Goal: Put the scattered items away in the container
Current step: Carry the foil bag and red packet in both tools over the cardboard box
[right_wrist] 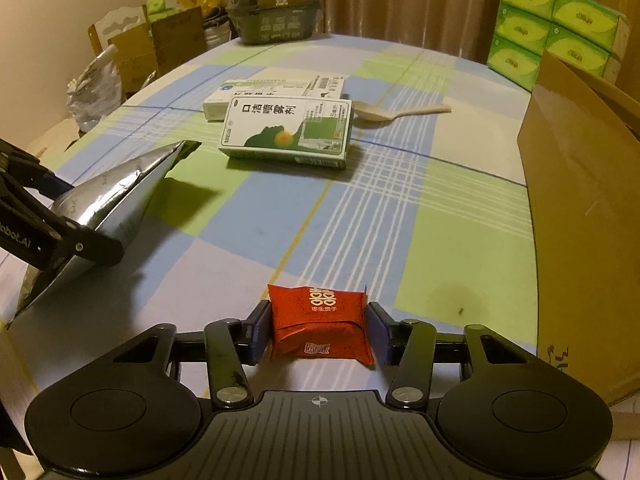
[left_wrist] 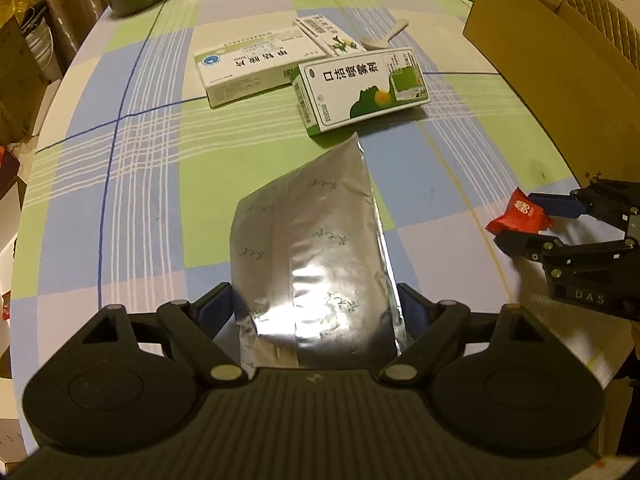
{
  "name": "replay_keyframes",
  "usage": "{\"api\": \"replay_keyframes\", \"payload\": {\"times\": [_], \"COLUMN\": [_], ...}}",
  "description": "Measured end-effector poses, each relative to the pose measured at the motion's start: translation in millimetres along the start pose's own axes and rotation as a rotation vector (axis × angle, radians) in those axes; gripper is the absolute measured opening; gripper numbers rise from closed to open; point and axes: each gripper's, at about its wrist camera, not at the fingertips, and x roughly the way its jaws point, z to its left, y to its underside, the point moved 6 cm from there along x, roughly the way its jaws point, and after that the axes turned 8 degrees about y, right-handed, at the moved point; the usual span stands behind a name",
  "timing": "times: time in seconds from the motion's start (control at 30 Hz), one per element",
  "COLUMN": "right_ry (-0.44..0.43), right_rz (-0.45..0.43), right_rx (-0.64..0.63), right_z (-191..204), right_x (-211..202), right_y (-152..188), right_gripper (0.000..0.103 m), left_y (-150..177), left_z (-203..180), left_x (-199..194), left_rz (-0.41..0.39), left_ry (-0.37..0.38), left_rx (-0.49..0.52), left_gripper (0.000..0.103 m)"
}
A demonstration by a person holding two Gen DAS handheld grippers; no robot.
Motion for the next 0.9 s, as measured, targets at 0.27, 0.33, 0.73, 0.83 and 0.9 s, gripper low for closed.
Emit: {"api": "replay_keyframes", "payload": {"times": [0.27, 0.33, 0.73, 0.83, 0.9], "right_ry": [-0.010, -0.011, -0.003, 0.002, 0.008], "right_rz": [0.002, 0.000, -0.038, -0.048, -0.056], "right_rx": [0.018, 0.019, 0.027, 0.033, 0.037], "right_z": [0, 1, 3, 1, 0], "right_x": [-5, -7, -29, -36, -41], "right_y": [2, 3, -2, -1, -1], "right_gripper": [0.043, 0.042, 0.042, 0.042, 0.042], "left_y": [3, 5, 12, 10, 9], "left_z": [-2, -3, -19, -25, -30], "left_x": [-5, -7, -23, -27, -30], "left_rz": [-0.014, -0.017, -0.041, -0.053, -0.061], "left_ry": [0.022, 0.025, 0.035, 0.036, 0.038], "left_rx": [-0.009, -0.008, 0.005, 0.011, 0.016], "left_gripper": [0.061, 0.060, 0.059, 0.059, 0.059]}}
